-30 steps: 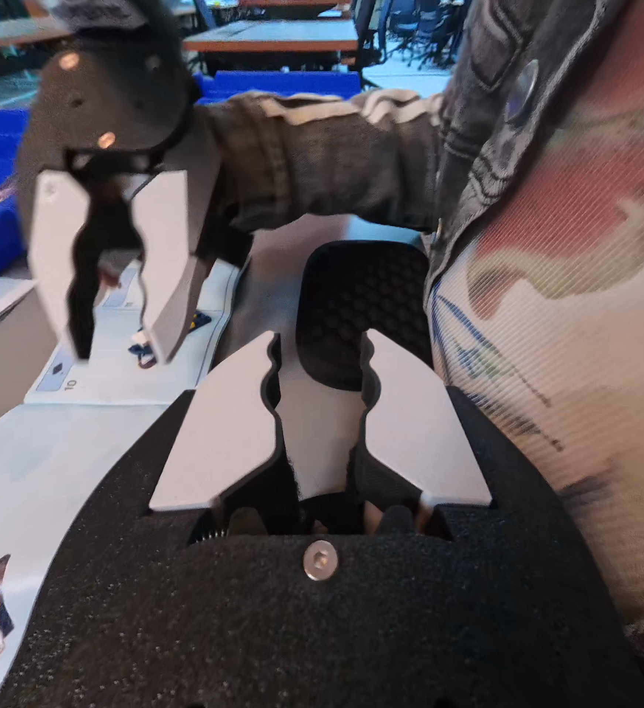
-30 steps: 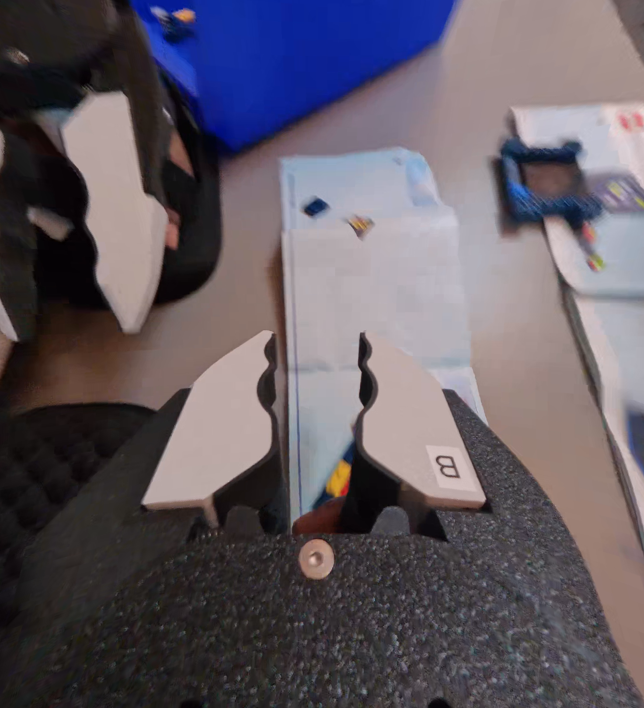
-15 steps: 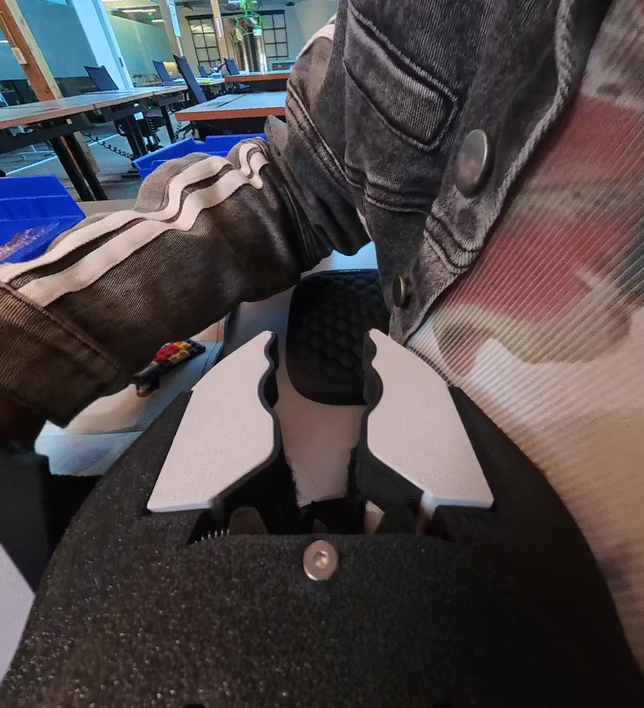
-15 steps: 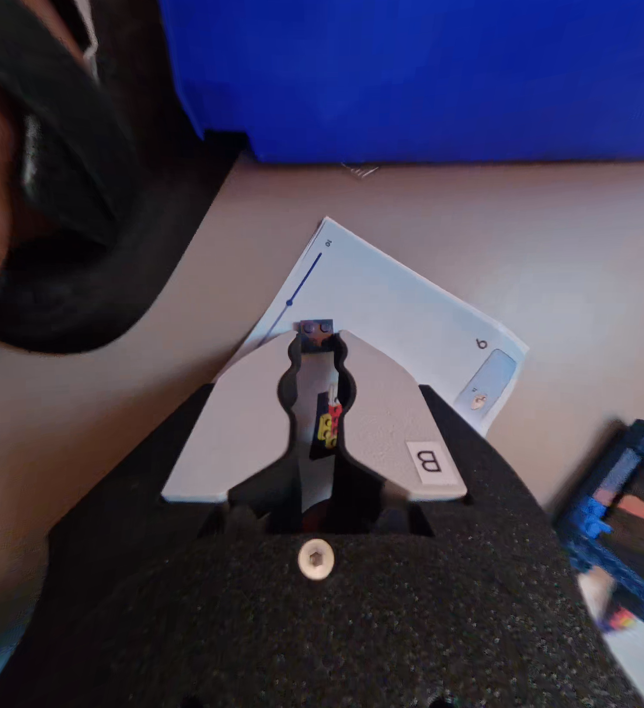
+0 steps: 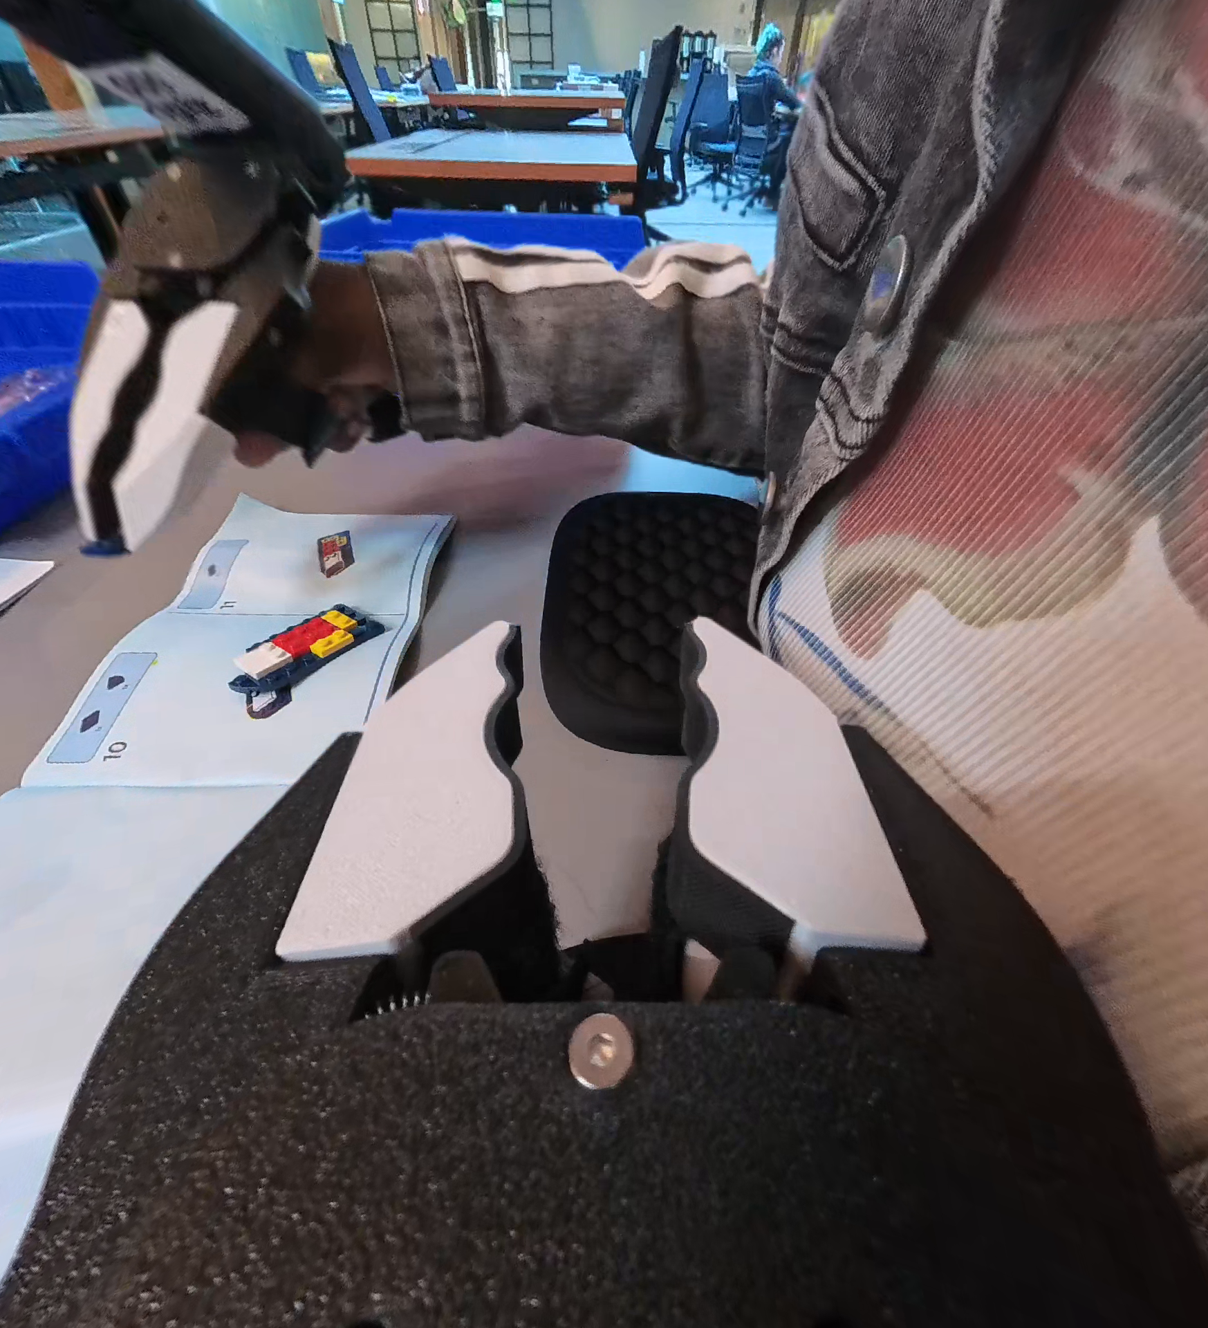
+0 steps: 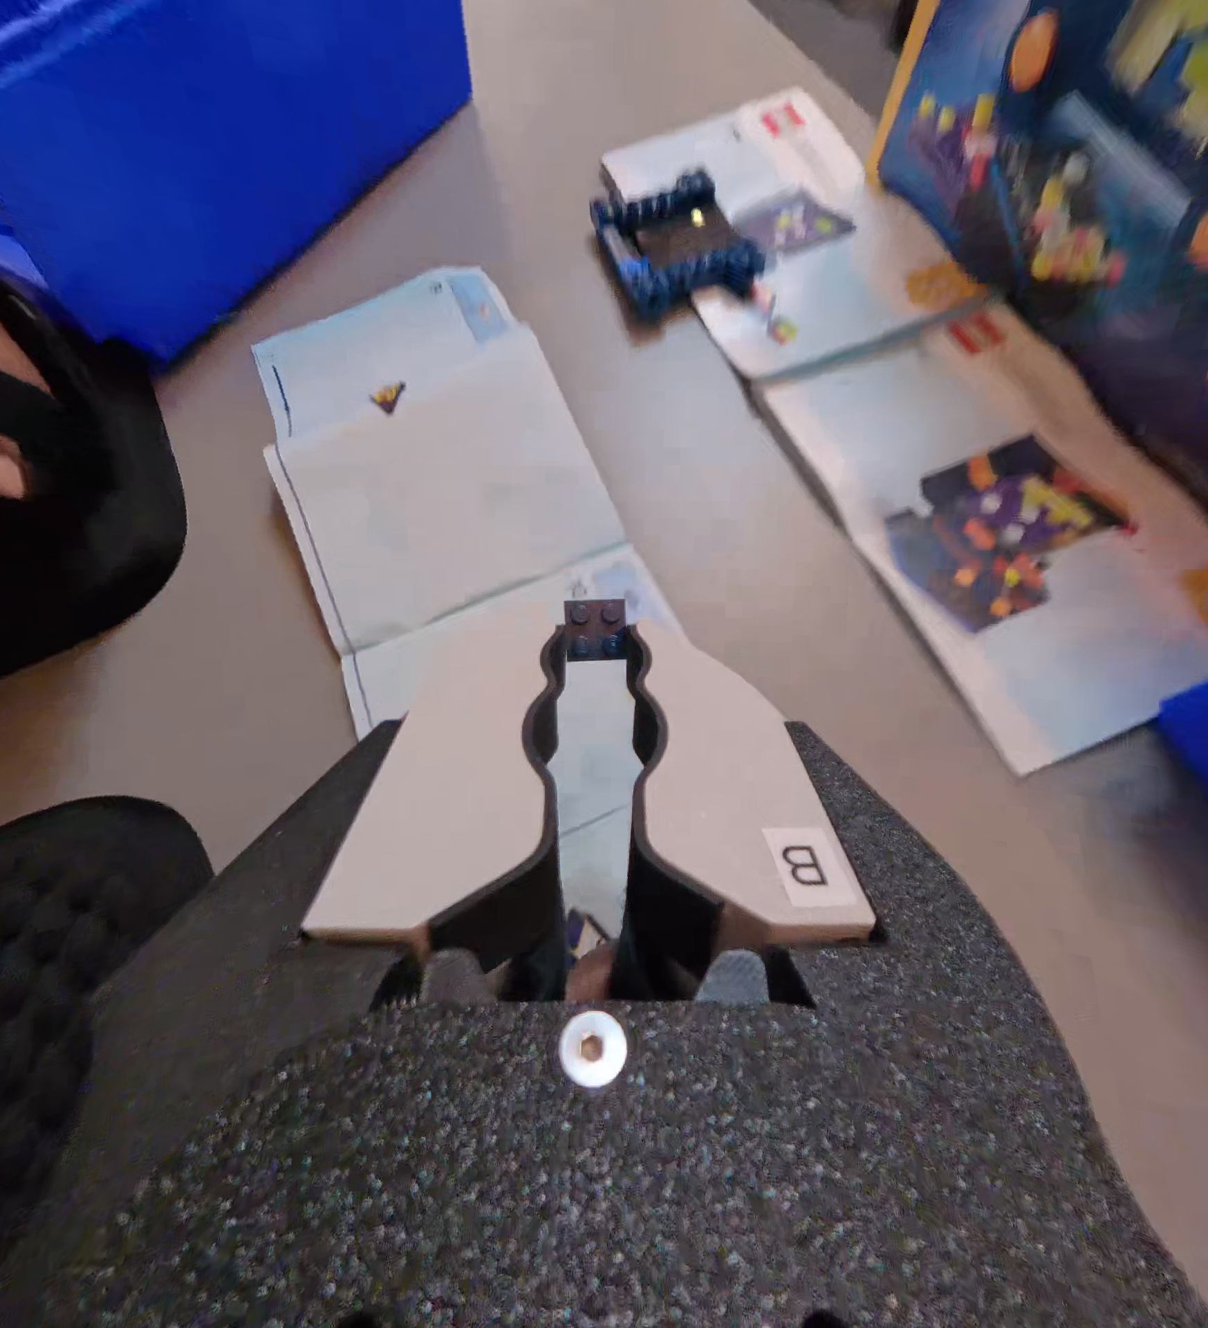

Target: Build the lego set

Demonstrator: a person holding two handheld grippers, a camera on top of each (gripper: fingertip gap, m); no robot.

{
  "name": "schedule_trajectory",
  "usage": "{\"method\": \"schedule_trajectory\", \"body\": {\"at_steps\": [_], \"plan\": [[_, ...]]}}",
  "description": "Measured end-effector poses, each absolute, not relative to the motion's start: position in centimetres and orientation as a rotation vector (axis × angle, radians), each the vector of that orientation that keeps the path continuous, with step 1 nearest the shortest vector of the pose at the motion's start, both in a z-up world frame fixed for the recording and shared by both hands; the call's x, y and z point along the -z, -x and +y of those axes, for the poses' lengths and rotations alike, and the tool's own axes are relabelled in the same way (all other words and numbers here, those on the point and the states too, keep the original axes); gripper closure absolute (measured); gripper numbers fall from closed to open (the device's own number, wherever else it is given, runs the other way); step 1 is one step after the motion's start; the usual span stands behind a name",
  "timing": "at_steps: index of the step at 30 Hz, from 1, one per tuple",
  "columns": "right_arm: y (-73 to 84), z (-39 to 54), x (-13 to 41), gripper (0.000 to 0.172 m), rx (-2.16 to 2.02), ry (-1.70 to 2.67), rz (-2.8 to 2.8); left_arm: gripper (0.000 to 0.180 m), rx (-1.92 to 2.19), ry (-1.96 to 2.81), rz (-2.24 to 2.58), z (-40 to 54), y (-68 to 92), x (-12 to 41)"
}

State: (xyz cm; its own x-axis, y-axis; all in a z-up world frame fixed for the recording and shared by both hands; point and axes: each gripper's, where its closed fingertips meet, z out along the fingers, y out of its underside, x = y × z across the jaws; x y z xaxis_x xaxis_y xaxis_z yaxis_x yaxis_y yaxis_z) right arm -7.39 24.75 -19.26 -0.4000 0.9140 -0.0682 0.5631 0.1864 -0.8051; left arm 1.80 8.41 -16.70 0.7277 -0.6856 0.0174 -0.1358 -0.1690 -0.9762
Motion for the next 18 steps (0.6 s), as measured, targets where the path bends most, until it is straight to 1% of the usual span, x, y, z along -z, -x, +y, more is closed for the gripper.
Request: {"method": "schedule_trajectory", "body": {"at_steps": [4, 12, 14, 18], "plan": [[7.4, 24.2, 21.9, 0.156, -1.088, 1.448, -2.060, 0.139, 0.565, 1.680, 0.661, 8.3, -1.8, 16.5], [7.7, 22.5, 24.8, 0.155, -0.983, 1.453, -2.253, 0.139, 0.593, 1.653, 0.660, 8.2, -1.9, 16.2], [7.6, 22.4, 24.0, 0.143, -1.023, 1.441, -2.232, 0.139, 0.593, 1.648, 0.662, 8.2, -1.9, 16.1], [6.4, 22.9, 22.6, 0.135, -1.072, 1.469, -2.173, 0.139, 0.597, 1.642, 0.657, 8.1, -1.8, 16.0]]}}
